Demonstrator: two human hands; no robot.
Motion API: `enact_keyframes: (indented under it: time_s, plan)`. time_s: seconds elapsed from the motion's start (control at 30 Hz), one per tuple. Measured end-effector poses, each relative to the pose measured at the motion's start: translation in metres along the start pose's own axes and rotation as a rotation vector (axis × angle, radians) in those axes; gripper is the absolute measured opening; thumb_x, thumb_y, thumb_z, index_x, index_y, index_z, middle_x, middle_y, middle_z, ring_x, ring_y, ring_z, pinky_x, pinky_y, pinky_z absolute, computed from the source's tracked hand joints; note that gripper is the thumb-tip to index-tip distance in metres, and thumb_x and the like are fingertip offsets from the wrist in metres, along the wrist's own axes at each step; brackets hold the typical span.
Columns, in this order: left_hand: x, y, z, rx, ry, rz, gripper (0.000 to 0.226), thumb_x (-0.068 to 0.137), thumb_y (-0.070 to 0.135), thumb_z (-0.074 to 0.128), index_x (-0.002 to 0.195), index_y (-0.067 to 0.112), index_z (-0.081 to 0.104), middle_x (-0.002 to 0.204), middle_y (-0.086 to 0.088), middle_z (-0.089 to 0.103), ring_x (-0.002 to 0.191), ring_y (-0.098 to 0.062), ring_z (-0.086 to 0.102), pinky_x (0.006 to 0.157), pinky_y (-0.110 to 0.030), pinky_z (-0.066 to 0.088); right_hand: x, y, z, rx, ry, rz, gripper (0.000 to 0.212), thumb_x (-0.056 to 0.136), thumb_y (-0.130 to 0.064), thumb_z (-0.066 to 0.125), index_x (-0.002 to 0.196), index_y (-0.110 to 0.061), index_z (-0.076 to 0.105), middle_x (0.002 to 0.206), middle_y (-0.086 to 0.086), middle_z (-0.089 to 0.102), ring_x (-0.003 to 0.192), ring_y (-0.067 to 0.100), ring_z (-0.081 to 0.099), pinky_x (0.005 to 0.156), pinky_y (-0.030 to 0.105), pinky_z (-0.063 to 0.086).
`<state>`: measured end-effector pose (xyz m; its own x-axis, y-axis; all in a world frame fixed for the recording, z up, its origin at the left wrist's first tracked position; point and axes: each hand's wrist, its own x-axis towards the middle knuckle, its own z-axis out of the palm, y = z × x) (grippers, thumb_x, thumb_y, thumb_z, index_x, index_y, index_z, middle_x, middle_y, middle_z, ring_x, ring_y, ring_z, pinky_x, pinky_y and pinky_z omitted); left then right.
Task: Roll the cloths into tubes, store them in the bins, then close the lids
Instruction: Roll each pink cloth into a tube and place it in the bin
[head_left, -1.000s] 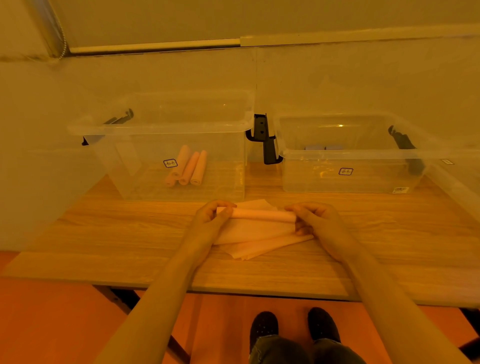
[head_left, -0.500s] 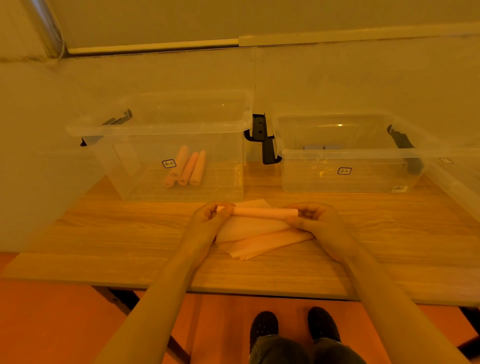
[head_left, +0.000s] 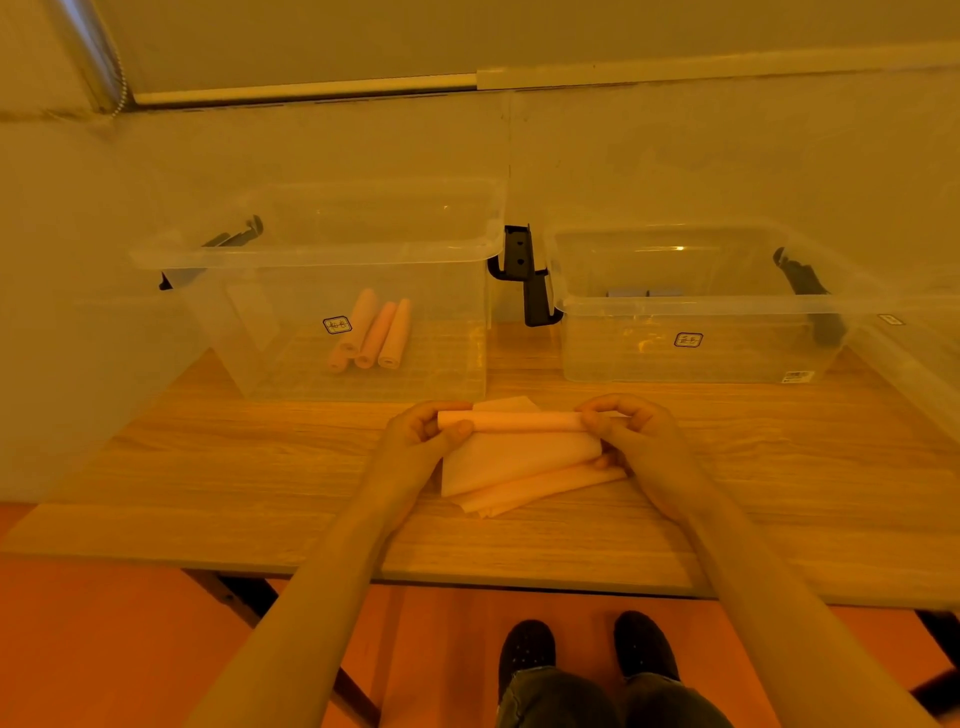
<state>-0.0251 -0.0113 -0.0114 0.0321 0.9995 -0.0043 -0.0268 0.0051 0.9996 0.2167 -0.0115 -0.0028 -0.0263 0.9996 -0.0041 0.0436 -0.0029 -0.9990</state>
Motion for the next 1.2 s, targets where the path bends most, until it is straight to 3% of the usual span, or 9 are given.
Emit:
enact_keyframes:
  time_s: [0.13,0.27,0.43,0.57,0.7,0.83,1.0,1.2]
  plan:
    - [-0.0019,0.0006,0.0012,0.009,0.013,0.017,0.017,0.086,0.018,0.066,0.103,0.019,0.068,0.093,0.0,0.074,0.086,-0.015,0.069,0.068,-0.029,0.053,0.0014,0.0019,-0.0003,0.037,0.006,0.029,0.017,0.089,-0.018,0.063,0.104,-0.018,0.071,0.085,-0.001,0.07,0.06,0.008,0.061,0.054,0.019,0.052]
    - [-0.0031,0.0019,0.0023,0.023,0.009,0.025,0.011,0.089,0.018,0.063,0.099,0.019,0.067,0.087,0.003,0.073,0.08,-0.01,0.068,0.064,-0.027,0.052,-0.0003,0.0006,-0.0001,0.003,-0.006,0.031,0.01,0.086,-0.02,0.066,0.095,-0.022,0.071,0.083,0.0,0.072,0.062,0.009,0.062,0.059,0.02,0.053]
    - [-0.0038,0.0015,0.0029,0.039,0.005,0.031,0.011,0.09,0.021,0.062,0.098,0.019,0.069,0.089,0.0,0.074,0.081,-0.013,0.068,0.066,-0.029,0.052,-0.0009,-0.0008,-0.0002,-0.062,-0.008,0.026,0.01,0.084,-0.021,0.068,0.093,-0.016,0.069,0.078,-0.001,0.071,0.054,0.008,0.06,0.052,0.019,0.049]
    - [-0.0057,0.0045,0.0048,0.068,0.011,0.04,0.012,0.092,0.023,0.059,0.09,0.018,0.069,0.075,0.005,0.071,0.069,-0.006,0.065,0.057,-0.022,0.048,-0.0015,-0.0007,0.0006,-0.091,0.014,-0.004,0.011,0.088,-0.026,0.064,0.09,-0.017,0.069,0.075,-0.005,0.067,0.051,0.004,0.057,0.049,0.017,0.045]
    - [-0.0075,0.0068,0.0059,0.08,0.011,0.054,0.013,0.092,0.021,0.06,0.085,0.015,0.069,0.066,0.01,0.067,0.059,-0.001,0.06,0.05,-0.017,0.044,-0.0014,-0.0001,0.0006,-0.081,0.028,-0.01,0.018,0.09,-0.025,0.061,0.097,-0.011,0.07,0.088,-0.009,0.068,0.049,-0.001,0.053,0.046,0.014,0.042]
    - [-0.0077,0.0073,0.0053,0.082,0.012,0.053,0.009,0.089,0.023,0.063,0.091,0.019,0.071,0.08,0.006,0.07,0.07,-0.004,0.064,0.056,-0.02,0.047,-0.0018,0.0002,0.0002,-0.07,0.028,-0.013,0.011,0.089,-0.026,0.063,0.086,-0.017,0.069,0.063,-0.008,0.063,0.048,0.003,0.051,0.045,0.017,0.04]
    - [-0.0078,0.0059,0.0017,0.052,-0.034,0.048,0.01,0.089,0.023,0.063,0.096,0.018,0.069,0.088,-0.007,0.07,0.079,-0.02,0.064,0.065,-0.04,0.049,-0.0006,0.0014,-0.002,-0.082,0.012,0.016,0.013,0.086,-0.025,0.067,0.095,-0.017,0.07,0.069,-0.004,0.066,0.05,0.005,0.052,0.046,0.018,0.041]
    - [-0.0078,0.0074,0.004,0.008,-0.063,0.041,0.021,0.088,0.01,0.062,0.106,0.02,0.069,0.094,0.005,0.073,0.087,-0.009,0.068,0.068,-0.026,0.056,-0.0005,0.0009,-0.0019,-0.057,0.003,0.036,0.013,0.085,-0.025,0.067,0.096,-0.021,0.072,0.07,-0.005,0.068,0.05,0.005,0.052,0.047,0.019,0.041]
